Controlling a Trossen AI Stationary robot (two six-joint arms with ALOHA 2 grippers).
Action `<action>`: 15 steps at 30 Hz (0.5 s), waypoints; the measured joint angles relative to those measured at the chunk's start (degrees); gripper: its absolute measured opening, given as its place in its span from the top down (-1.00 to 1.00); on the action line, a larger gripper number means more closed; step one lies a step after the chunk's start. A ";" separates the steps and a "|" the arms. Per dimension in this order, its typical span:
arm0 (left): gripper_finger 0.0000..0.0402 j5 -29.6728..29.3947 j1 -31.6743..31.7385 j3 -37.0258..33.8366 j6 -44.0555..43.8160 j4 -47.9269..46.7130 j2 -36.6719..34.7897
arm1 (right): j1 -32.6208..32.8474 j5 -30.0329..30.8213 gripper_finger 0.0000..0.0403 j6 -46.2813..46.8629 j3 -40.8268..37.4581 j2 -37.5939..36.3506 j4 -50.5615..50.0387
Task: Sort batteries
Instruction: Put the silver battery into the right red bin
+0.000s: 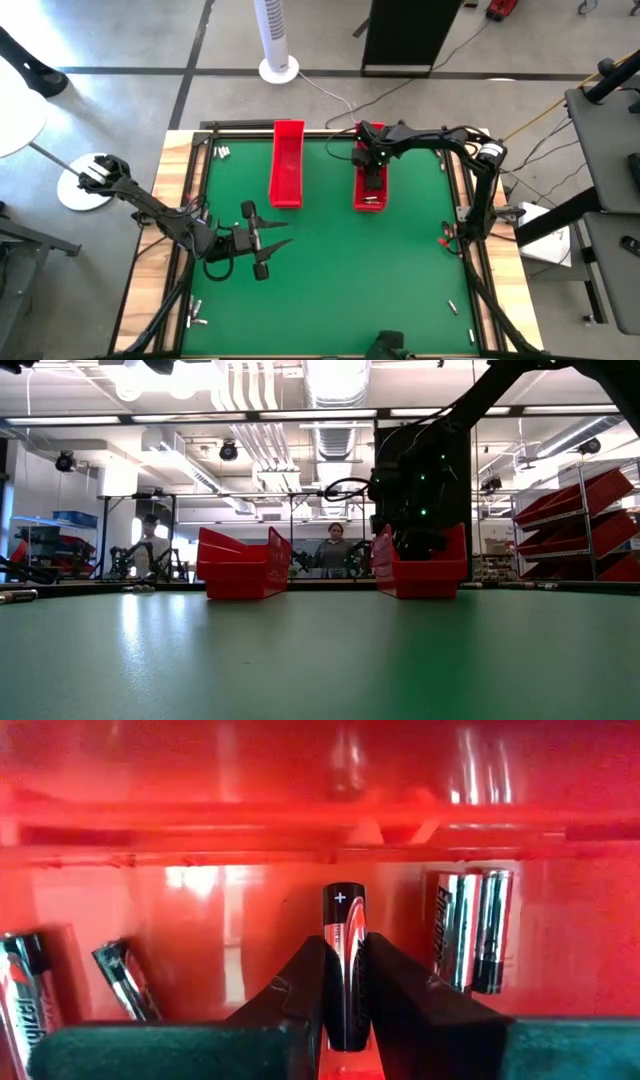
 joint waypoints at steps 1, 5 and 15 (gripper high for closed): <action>0.21 0.00 0.00 0.00 0.00 0.00 0.00 | -0.09 -0.11 0.74 0.75 -0.01 0.04 0.00; 0.21 0.00 0.00 0.00 0.00 0.02 0.00 | -0.28 -0.03 0.74 0.95 -0.01 0.04 -0.82; 0.21 0.02 0.00 0.00 0.00 0.00 0.00 | -0.28 0.38 0.69 0.96 -0.07 0.11 0.39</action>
